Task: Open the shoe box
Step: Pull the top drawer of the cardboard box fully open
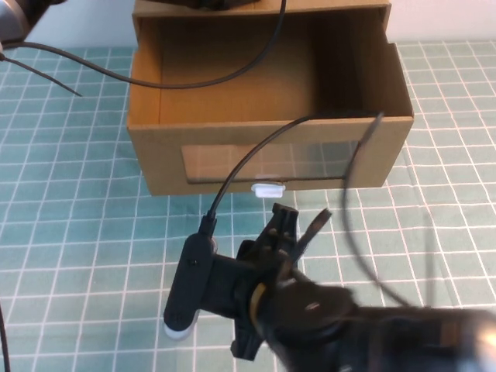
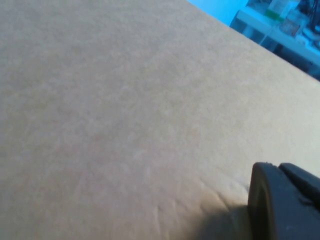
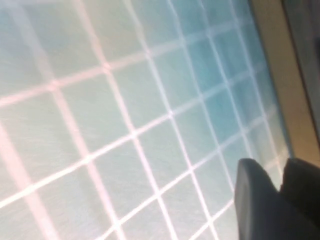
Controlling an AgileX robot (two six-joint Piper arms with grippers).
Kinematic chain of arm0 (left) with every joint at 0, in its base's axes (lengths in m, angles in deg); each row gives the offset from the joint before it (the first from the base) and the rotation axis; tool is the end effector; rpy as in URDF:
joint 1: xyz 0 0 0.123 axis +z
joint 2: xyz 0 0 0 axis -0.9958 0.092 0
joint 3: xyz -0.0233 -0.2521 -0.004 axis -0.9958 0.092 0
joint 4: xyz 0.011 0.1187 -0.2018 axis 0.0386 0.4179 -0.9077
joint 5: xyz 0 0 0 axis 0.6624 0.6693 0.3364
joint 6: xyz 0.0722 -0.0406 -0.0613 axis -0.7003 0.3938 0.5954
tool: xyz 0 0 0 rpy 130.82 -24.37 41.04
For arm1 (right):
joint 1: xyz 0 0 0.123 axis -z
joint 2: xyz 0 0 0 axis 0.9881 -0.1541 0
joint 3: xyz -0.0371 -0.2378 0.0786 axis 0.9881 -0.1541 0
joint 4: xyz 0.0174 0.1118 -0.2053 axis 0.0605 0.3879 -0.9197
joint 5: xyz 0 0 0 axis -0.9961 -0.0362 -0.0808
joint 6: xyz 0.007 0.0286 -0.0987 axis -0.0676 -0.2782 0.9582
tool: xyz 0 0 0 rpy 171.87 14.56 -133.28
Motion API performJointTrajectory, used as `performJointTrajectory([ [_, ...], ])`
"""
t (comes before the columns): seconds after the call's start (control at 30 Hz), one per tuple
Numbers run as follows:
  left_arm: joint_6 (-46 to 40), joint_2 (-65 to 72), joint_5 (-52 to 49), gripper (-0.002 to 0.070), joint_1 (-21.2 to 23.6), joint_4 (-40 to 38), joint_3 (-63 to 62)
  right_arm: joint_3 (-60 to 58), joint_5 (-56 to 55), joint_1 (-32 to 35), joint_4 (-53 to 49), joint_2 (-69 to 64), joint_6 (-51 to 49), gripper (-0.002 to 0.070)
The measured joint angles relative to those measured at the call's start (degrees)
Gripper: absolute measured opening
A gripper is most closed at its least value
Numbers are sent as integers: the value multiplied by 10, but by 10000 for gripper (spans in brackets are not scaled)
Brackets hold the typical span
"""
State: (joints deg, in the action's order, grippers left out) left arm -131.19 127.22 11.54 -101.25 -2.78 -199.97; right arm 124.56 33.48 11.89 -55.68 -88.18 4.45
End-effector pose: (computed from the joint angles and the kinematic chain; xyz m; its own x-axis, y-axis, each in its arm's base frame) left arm 0.4050 -0.1930 0.3423 -0.3966 0.2073 -0.8943 0.8194 0.5192 -0.2431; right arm 0.1774 0.2950 0.2061 -0.0274 -0.8877 -0.4597 -0.6649 0.3596 -0.6547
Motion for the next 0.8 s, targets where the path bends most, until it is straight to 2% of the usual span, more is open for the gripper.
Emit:
performJointTrajectory([
  [0.17,9,-27,-56,-5,16,36,-30,0,-15,-1,106,96,122,102],
  [0.37,31,-99,-145,-5,59,38,-48,0,-11,-1,113,240,151,52],
  [0.5,52,-153,-165,-5,84,63,-44,0,-1,-1,113,330,170,0],
  [0.8,70,-295,-172,-5,91,132,65,0,199,-1,122,477,301,-10],
])
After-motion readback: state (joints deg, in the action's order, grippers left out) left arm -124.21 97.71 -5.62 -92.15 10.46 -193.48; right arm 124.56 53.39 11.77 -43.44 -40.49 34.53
